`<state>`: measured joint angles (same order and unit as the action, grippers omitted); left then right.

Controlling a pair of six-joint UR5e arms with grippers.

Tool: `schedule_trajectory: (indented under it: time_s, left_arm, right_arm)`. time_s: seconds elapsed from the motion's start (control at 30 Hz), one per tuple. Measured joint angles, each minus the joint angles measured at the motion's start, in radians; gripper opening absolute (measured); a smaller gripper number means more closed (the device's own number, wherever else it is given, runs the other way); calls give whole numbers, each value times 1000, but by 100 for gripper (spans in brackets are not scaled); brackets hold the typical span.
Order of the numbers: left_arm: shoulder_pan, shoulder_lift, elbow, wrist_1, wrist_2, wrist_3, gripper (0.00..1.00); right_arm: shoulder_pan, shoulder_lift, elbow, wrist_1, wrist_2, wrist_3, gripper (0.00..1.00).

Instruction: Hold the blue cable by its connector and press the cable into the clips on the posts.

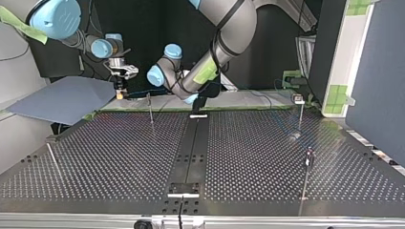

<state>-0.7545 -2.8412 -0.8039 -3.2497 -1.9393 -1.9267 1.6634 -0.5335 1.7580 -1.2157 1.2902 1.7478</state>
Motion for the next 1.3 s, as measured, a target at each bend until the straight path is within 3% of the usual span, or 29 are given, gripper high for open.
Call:
schedule_trajectory:
  time_s: [0.2, 0.43, 0.57, 0.83, 1.1, 1.3]
  left_arm:
    - [-26, 50, -50, 50, -50, 3, 2]
    - [-57, 99, -109, 110, -109, 2, 2]
    - [-74, 104, -144, 144, -144, 3, 2]
    - [-99, 103, -216, 216, -215, 16, 2]
    - [-103, 103, -248, 279, -227, 33, 2]
    - [-100, 101, -248, 333, -215, 42, 2]
  right_arm:
    - [-10, -1, -8, 1, 0, 18, 0]
    - [-25, -1, -23, 6, -5, 25, 0]
    - [-38, -1, -30, 8, -10, 29, 0]
    - [-67, -1, -35, 5, -24, 63, 0]
    - [-86, -1, -38, 6, -46, 71, 0]
    - [-88, -1, -49, 7, -64, 72, 0]
